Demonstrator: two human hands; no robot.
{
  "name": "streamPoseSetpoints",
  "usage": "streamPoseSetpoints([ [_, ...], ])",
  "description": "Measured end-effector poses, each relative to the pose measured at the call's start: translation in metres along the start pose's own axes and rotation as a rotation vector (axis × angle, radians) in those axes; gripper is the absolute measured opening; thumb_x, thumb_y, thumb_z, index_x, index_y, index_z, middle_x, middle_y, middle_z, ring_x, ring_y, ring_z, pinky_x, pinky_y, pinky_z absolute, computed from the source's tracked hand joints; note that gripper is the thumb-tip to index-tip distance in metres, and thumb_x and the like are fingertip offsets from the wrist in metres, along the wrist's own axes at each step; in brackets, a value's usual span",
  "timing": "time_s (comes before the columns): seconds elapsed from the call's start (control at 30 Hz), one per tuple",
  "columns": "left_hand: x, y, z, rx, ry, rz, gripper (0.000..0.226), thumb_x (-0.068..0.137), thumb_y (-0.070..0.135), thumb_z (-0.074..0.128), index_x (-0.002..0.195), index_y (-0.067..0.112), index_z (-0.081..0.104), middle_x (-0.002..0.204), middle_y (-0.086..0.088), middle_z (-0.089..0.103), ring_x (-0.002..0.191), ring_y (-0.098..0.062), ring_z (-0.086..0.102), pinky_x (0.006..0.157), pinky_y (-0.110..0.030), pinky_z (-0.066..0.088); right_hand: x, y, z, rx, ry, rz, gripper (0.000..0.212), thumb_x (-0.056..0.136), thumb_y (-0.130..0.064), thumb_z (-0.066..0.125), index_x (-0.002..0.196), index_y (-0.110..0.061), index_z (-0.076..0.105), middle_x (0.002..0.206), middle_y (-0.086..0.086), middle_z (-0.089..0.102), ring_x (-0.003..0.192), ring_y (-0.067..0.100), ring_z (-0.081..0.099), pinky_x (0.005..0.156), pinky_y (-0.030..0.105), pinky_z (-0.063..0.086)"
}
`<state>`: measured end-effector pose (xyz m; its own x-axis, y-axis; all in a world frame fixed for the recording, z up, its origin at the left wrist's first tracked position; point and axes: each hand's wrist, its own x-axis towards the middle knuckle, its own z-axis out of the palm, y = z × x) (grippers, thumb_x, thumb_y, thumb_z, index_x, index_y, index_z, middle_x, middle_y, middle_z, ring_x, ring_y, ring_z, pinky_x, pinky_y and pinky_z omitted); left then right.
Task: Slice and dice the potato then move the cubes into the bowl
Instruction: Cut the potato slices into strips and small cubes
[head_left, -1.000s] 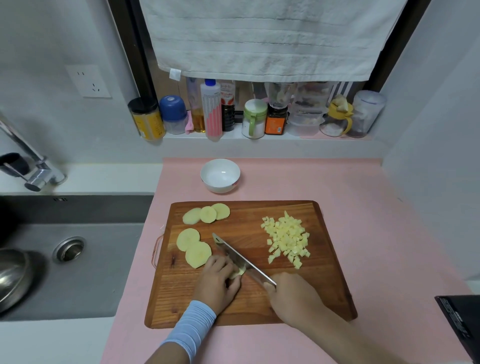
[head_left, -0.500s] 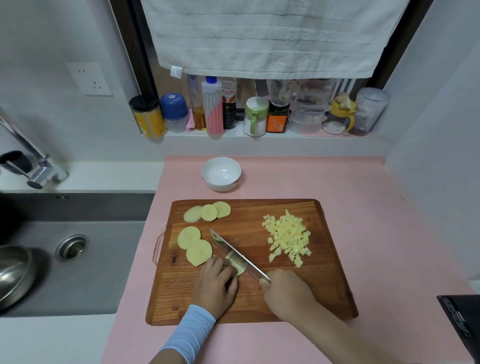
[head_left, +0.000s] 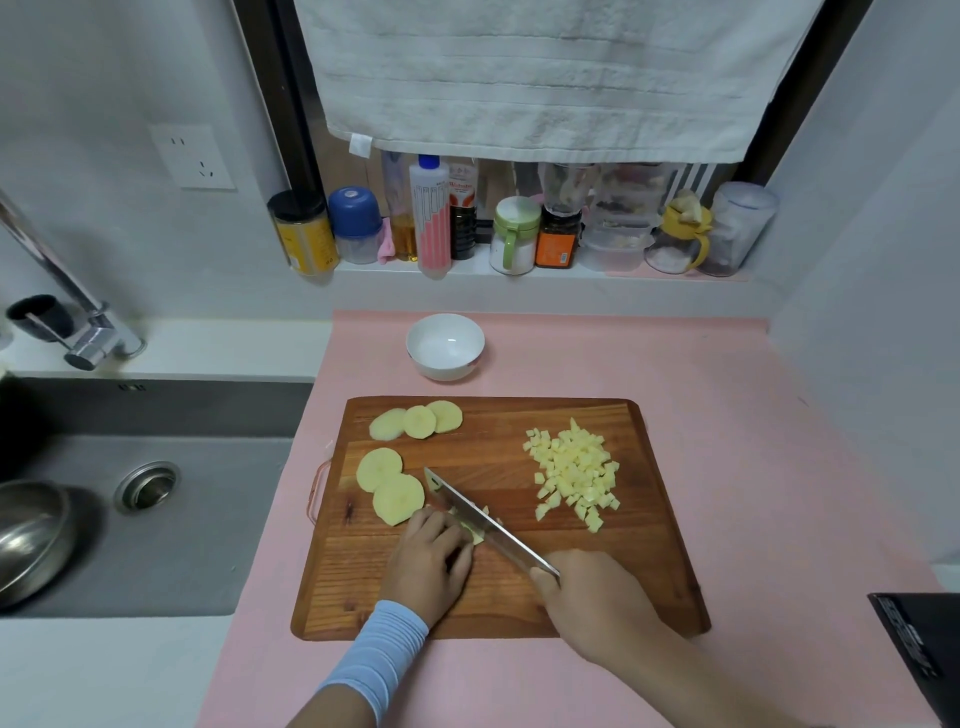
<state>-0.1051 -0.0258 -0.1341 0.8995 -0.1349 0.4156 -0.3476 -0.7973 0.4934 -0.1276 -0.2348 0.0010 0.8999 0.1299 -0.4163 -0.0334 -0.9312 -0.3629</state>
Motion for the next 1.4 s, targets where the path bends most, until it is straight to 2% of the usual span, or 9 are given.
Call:
streamPoseSetpoints([
  [0.1,0.000,-0.001,0.001,-0.009,0.001,-0.001,0.005,0.084,0.019,0.072,0.082,0.020,0.068,0.090,0.009,0.059,0.094,-0.015,0.051,0.085,-0.024,0.045,-0.001,0.005,0.002,-0.017,-0.018,0.020,0.037,0.102,-0.045,0.044,0.072,-0.026,0.053,0.075,-0.008,0.063,0.074,0.015,0.063,0.066,0.031,0.049],
  [0.23,0.001,-0.002,0.001,-0.009,-0.008,-0.001,0.004,0.084,0.020,0.071,0.082,0.020,0.068,0.089,0.009,0.060,0.093,-0.016,0.052,0.086,-0.027,0.046,0.004,0.009,0.007,-0.010,-0.042,0.050,0.041,0.102,-0.043,0.046,0.065,-0.026,0.047,0.072,-0.008,0.059,0.068,0.013,0.059,0.058,0.028,0.041],
  [0.37,0.001,-0.001,0.001,-0.013,0.000,0.000,0.005,0.085,0.022,0.068,0.082,0.020,0.068,0.090,0.009,0.061,0.094,-0.017,0.053,0.086,-0.026,0.046,0.009,0.006,0.012,-0.003,-0.062,0.050,0.034,0.104,-0.041,0.047,0.073,-0.027,0.051,0.075,-0.011,0.058,0.063,0.005,0.054,0.051,0.021,0.034],
  [0.5,0.001,-0.001,0.001,-0.015,0.008,0.011,0.012,0.089,0.026,0.061,0.082,0.018,0.068,0.090,0.007,0.061,0.093,-0.018,0.053,0.086,-0.026,0.045,0.013,0.006,0.013,0.018,-0.057,0.068,0.026,0.103,-0.043,0.049,0.087,-0.026,0.060,0.079,-0.010,0.062,0.067,0.006,0.059,0.055,0.022,0.041],
  [0.67,-0.009,0.000,0.000,0.006,0.035,0.017,0.007,0.090,0.019,0.065,0.088,0.014,0.069,0.097,0.002,0.060,0.096,-0.018,0.053,0.086,-0.025,0.045,0.012,0.007,0.014,0.015,-0.060,0.063,0.026,0.103,-0.042,0.049,0.086,-0.026,0.060,0.079,-0.010,0.062,0.069,0.007,0.061,0.059,0.024,0.046],
  [0.83,-0.012,0.000,-0.001,0.018,0.045,-0.031,0.017,0.092,0.023,0.057,0.083,0.013,0.067,0.085,0.003,0.055,0.087,-0.017,0.049,0.081,-0.023,0.043,0.012,0.005,0.011,0.022,-0.076,0.074,0.024,0.102,-0.042,0.049,0.088,-0.026,0.060,0.080,-0.009,0.063,0.071,0.010,0.063,0.062,0.027,0.050],
  [1.03,-0.010,0.000,-0.003,-0.015,0.035,-0.036,0.008,0.089,0.018,0.064,0.082,0.013,0.067,0.083,0.003,0.056,0.086,-0.016,0.049,0.080,-0.024,0.043,0.008,0.004,-0.002,-0.023,-0.089,0.089,0.024,0.102,-0.042,0.049,0.091,-0.023,0.058,0.086,-0.006,0.063,0.075,0.014,0.063,0.065,0.028,0.050],
  [1.27,-0.009,0.001,-0.004,-0.030,0.036,-0.044,0.009,0.089,0.017,0.064,0.082,0.014,0.068,0.083,0.004,0.056,0.085,-0.014,0.048,0.081,-0.018,0.039,-0.005,0.008,-0.006,-0.031,-0.038,0.015,0.031,0.104,-0.045,0.047,0.080,-0.027,0.057,0.076,-0.010,0.060,0.067,0.010,0.058,0.055,0.026,0.041],
  [1.4,-0.010,0.001,-0.003,-0.067,0.035,-0.045,0.006,0.088,0.015,0.067,0.083,0.013,0.069,0.086,0.004,0.059,0.088,-0.013,0.050,0.087,-0.014,0.037,-0.008,0.006,0.000,-0.023,-0.040,-0.003,0.035,0.104,-0.044,0.046,0.075,-0.028,0.054,0.076,-0.009,0.061,0.067,0.010,0.059,0.062,0.028,0.048],
])
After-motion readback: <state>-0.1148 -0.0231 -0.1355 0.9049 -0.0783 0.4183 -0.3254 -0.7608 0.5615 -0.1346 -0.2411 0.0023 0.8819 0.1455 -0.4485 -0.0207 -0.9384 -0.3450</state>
